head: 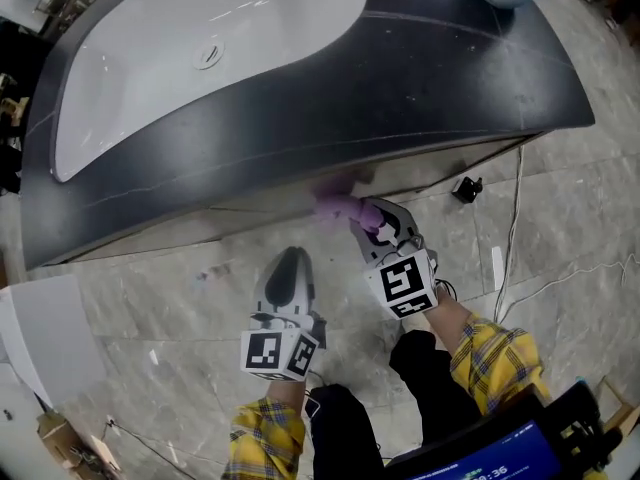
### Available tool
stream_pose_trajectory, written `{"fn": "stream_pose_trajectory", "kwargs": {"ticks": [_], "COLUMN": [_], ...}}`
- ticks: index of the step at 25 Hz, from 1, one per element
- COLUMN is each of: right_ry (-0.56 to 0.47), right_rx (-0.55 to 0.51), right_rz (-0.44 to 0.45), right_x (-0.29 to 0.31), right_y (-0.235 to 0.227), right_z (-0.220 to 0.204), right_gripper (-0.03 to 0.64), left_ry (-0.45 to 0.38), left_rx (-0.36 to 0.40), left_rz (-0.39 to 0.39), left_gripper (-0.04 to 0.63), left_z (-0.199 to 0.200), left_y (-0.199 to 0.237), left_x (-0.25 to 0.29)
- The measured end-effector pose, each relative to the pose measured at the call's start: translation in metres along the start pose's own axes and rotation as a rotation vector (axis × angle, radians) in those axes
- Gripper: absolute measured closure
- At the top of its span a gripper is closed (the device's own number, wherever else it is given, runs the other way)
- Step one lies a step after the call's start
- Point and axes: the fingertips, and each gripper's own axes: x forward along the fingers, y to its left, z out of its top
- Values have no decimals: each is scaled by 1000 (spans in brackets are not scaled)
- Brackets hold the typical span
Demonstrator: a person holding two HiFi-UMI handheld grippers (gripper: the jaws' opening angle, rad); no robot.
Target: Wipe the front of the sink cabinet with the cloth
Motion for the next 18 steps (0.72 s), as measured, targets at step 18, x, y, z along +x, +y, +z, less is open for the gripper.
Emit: {"fn": "stream_pose_trajectory", "kwargs": {"ticks": [18], "right_ry": [8], "right_rx": [155], "right_rz": [-193], "right_x": [-67], "right_y": [-104], "right_z": [-36], "right_gripper": [549], "left_ry": [81], "left_rx": [56], "left_rz": [-189], "left_gripper": [555], "left_z": [-9], "left_y": [-100], "left_x": [72]}}
